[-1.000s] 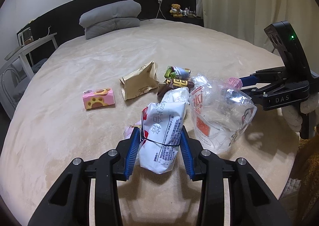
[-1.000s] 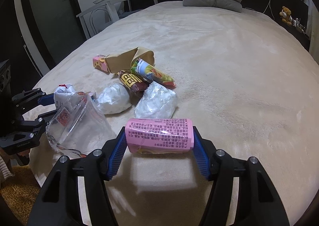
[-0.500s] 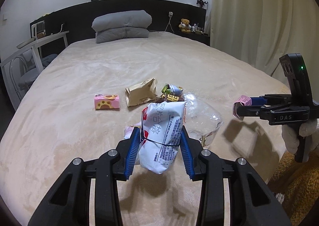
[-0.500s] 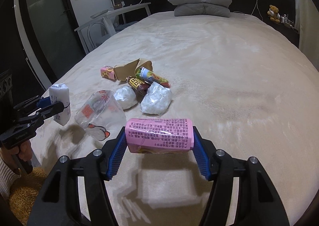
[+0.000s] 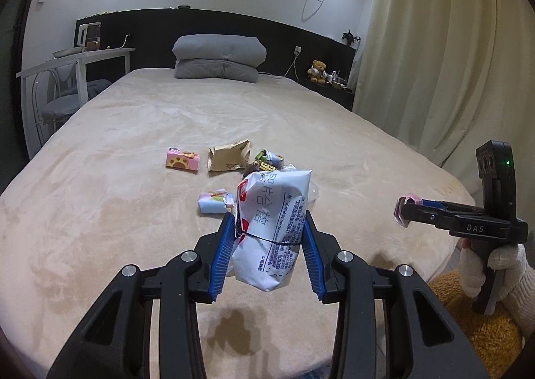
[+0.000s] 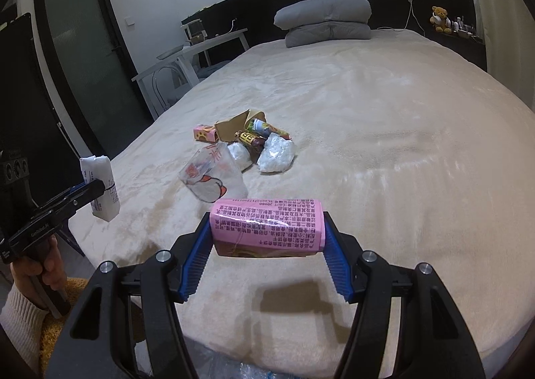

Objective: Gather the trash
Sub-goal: 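Carry the white bag and pink box down over the floor trash bin with both tools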

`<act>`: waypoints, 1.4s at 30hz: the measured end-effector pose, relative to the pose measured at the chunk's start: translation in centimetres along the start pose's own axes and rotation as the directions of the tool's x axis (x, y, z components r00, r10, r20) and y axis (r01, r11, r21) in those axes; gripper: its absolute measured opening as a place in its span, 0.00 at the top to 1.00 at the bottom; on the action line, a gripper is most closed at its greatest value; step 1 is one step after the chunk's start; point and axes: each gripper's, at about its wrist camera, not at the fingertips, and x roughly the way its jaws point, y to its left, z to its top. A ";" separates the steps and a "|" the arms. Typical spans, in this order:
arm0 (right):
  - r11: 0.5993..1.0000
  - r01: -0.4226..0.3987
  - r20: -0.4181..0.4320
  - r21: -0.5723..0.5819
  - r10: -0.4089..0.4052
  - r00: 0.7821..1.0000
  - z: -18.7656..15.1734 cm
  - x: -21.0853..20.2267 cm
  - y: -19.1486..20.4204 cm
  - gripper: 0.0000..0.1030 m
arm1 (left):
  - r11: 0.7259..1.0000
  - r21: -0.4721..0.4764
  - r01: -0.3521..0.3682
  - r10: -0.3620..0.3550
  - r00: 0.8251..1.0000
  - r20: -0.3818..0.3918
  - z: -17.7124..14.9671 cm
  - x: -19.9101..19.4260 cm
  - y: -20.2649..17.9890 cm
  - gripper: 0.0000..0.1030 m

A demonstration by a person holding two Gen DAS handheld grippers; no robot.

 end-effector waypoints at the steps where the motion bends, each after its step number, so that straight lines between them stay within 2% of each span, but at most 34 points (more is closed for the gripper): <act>1: 1.000 -0.002 0.002 0.001 0.002 1.000 -0.5 -0.5 0.2 0.40 | 1.000 -0.001 0.002 -0.002 1.000 0.003 -0.3 -0.4 -0.3 0.63; 14: 1.000 -0.021 0.037 0.013 0.020 0.999 -6.0 -6.0 2.5 0.40 | 0.999 -0.025 0.045 -0.044 0.998 0.037 -4.8 -5.1 -4.3 0.63; 25: 1.000 -0.026 0.020 -0.001 0.026 0.999 -9.8 -8.1 4.8 0.40 | 0.995 -0.065 0.079 -0.079 0.997 -0.002 -8.6 -7.4 -6.5 0.63; 36: 1.000 0.004 -0.104 0.027 -0.001 0.995 -12.4 -6.5 4.7 0.40 | 0.991 -0.094 0.092 -0.104 0.986 -0.131 -11.5 -5.9 -7.9 0.63; 42: 0.997 0.017 -0.212 0.075 -0.001 0.977 -13.9 -4.7 4.6 0.40 | 0.986 -0.147 0.080 -0.117 0.958 -0.261 -13.2 -3.5 -8.0 0.63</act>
